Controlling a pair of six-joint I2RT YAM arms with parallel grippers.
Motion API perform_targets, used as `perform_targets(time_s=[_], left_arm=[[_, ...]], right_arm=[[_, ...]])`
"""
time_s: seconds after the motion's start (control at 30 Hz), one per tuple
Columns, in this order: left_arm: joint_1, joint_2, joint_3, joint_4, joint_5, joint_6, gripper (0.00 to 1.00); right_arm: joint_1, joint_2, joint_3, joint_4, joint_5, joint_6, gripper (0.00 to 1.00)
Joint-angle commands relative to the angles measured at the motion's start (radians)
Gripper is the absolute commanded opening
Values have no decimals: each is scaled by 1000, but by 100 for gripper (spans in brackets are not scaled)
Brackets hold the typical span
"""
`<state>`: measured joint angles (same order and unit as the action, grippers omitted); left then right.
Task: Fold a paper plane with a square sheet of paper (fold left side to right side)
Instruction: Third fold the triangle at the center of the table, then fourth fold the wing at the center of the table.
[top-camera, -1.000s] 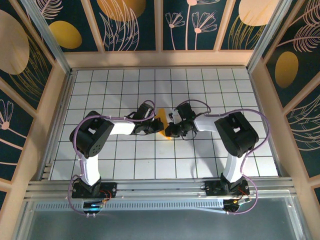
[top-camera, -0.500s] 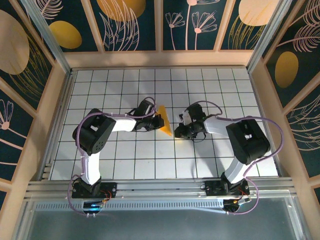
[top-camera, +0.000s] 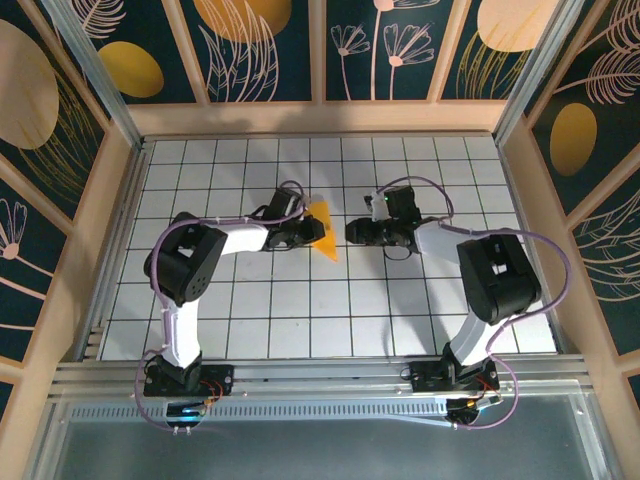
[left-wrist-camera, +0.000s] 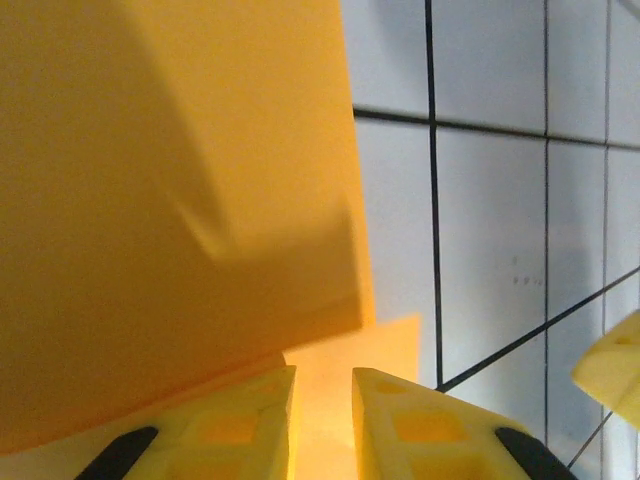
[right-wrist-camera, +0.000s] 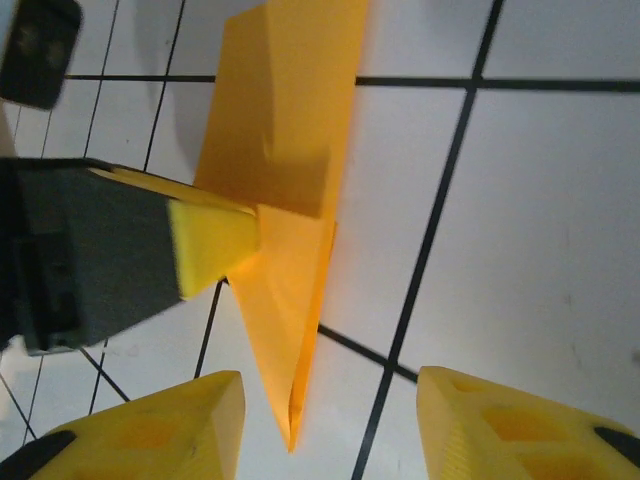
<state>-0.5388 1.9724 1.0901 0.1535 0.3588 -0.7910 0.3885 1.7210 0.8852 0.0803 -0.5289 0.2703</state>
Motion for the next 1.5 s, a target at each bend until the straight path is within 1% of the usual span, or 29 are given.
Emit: perform_targets(time_s=[0.0, 0.13, 0.23, 0.37, 0.57, 0.63, 0.77, 0.8, 0.9, 1.0, 1.13, 1.47], left_arm=[[28, -100, -48, 34, -35, -24, 24], [58, -150, -140, 90, -63, -61, 28], [82, -167, -197, 131, -48, -89, 30], [98, -178, -227, 153, -38, -98, 33], [118, -178, -253, 194, -10, -122, 39], [128, -182, -266, 215, 2, -133, 41], [152, -187, -287, 240, 29, -141, 45], [158, -187, -290, 248, 39, -143, 47], [176, -177, -297, 286, 76, -159, 50], [186, -152, -284, 314, 121, -167, 51], [186, -103, -232, 319, 188, -154, 48], [186, -3, -129, 288, 258, -138, 45]], right_arm=[[5, 60, 38, 82, -57, -34, 47], [30, 113, 73, 93, -80, -40, 46], [47, 146, 95, 102, -89, -38, 46], [62, 186, 129, 117, -97, -33, 45], [70, 232, 179, 117, -106, -29, 39], [71, 235, 181, 112, -103, -34, 32], [71, 219, 169, 102, -109, -41, 5], [69, 208, 161, 102, -107, -41, 0], [68, 166, 127, 107, -101, -40, 0], [64, 127, 92, 120, -115, -31, 0], [64, 91, 57, 142, -128, -17, 0], [63, 19, -3, 212, -135, 19, 0]])
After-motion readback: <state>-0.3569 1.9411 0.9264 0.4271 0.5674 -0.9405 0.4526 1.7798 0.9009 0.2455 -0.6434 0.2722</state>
